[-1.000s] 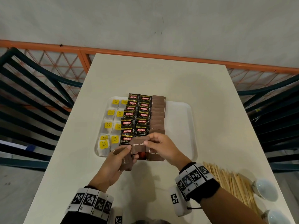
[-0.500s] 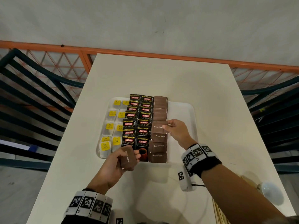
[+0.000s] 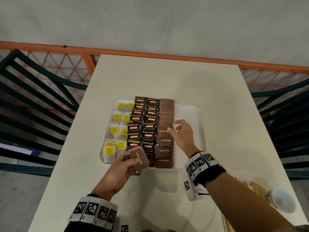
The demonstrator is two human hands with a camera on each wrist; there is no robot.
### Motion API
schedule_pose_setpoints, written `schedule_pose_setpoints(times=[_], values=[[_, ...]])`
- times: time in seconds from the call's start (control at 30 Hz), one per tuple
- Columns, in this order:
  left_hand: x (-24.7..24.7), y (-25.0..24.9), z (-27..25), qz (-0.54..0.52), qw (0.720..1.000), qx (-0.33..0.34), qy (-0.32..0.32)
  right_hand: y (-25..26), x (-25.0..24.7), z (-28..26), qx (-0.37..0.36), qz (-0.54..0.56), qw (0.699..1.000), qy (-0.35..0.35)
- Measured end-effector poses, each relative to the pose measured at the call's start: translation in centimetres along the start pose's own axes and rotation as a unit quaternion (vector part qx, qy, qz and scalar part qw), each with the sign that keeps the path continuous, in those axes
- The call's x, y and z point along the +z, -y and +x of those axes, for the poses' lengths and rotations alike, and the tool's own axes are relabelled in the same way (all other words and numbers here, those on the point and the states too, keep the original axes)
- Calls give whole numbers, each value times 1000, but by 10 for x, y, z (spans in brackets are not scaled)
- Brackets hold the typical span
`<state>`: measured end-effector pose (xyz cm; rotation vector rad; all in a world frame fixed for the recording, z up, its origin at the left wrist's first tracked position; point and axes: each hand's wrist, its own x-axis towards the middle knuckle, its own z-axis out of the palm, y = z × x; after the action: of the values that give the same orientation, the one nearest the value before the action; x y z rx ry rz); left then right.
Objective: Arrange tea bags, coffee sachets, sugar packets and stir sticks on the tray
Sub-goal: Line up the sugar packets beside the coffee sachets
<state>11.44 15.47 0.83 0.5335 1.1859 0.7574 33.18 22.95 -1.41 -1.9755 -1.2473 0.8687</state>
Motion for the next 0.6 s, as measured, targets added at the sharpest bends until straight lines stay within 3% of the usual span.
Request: schedule_pose_setpoints(times=[0.07, 0.13, 0.23, 0.3, 0.47, 0.6], values=[[2, -1, 1, -14, 1000, 8, -4, 10, 1, -12, -40, -20, 999, 29], [3, -1, 1, -22, 1000, 21, -2, 21, 3, -28, -76, -34, 990, 110], [5, -1, 2, -33, 998, 45, -2, 29, 6, -47, -60, -34, 963, 260], [5, -1, 2, -39, 998, 57, 1, 29, 11, -55, -49, -20, 946, 321], [3, 1, 6, -82, 996, 41, -16, 28, 18, -57, -32, 78, 941, 328], [-1, 2, 8, -128, 991, 22, -18, 31, 7, -41, -15, 156, 949, 274]])
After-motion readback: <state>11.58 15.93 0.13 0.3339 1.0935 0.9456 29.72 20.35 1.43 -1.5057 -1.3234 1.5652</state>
